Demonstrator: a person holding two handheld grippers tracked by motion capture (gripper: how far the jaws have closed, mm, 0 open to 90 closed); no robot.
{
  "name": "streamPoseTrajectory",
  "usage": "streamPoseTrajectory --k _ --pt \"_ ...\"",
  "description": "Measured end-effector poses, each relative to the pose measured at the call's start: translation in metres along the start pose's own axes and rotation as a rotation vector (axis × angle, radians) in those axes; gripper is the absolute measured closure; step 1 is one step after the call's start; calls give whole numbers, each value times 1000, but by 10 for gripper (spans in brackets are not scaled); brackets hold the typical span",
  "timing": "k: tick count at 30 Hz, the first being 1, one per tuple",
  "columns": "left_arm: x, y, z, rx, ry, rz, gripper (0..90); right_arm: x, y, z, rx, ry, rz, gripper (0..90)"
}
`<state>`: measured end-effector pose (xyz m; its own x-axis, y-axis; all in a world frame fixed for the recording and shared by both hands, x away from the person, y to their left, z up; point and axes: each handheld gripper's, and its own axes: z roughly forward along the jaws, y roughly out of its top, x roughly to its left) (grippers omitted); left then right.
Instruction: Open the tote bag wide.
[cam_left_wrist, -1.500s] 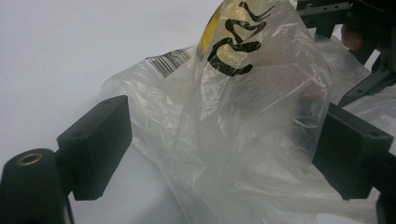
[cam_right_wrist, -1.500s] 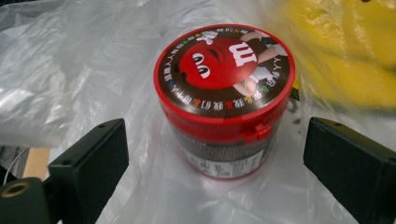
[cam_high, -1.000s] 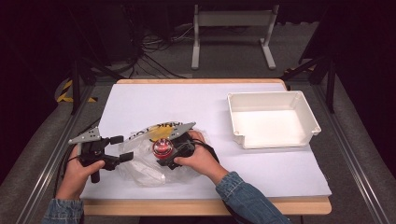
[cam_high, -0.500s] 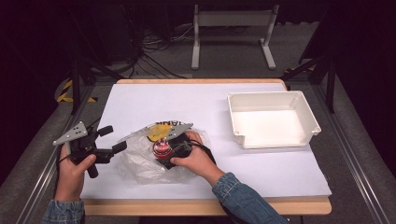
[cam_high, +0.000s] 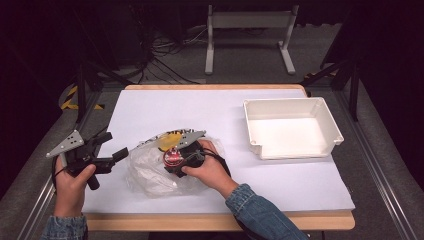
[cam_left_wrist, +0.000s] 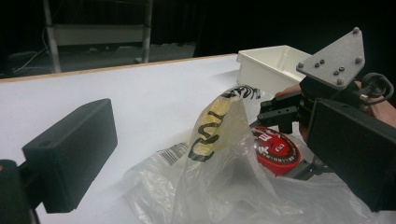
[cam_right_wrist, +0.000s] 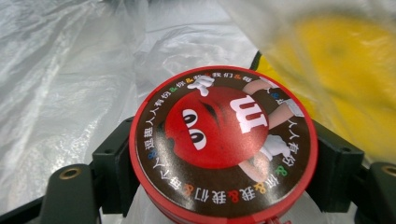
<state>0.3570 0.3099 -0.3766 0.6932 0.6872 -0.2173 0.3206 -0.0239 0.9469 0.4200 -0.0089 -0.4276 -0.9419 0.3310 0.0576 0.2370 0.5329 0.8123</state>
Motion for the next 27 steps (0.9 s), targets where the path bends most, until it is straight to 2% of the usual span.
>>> streamPoseTrajectory --k 9,18,21,24,27 --pt "0 0 0 -3 3 -2 30 -8 13 -8 -22 -20 7 245" --pt "1 0 -1 1 8 1 21 -17 29 -23 -41 -38 9 246" --pt "1 -1 -1 22 8 9 15 -19 32 -27 -44 -39 9 246" --pt "0 0 -1 44 40 14 16 -20 37 -33 -50 -37 9 246" --pt "0 0 -3 67 46 22 16 -21 42 -41 -53 -38 8 246"
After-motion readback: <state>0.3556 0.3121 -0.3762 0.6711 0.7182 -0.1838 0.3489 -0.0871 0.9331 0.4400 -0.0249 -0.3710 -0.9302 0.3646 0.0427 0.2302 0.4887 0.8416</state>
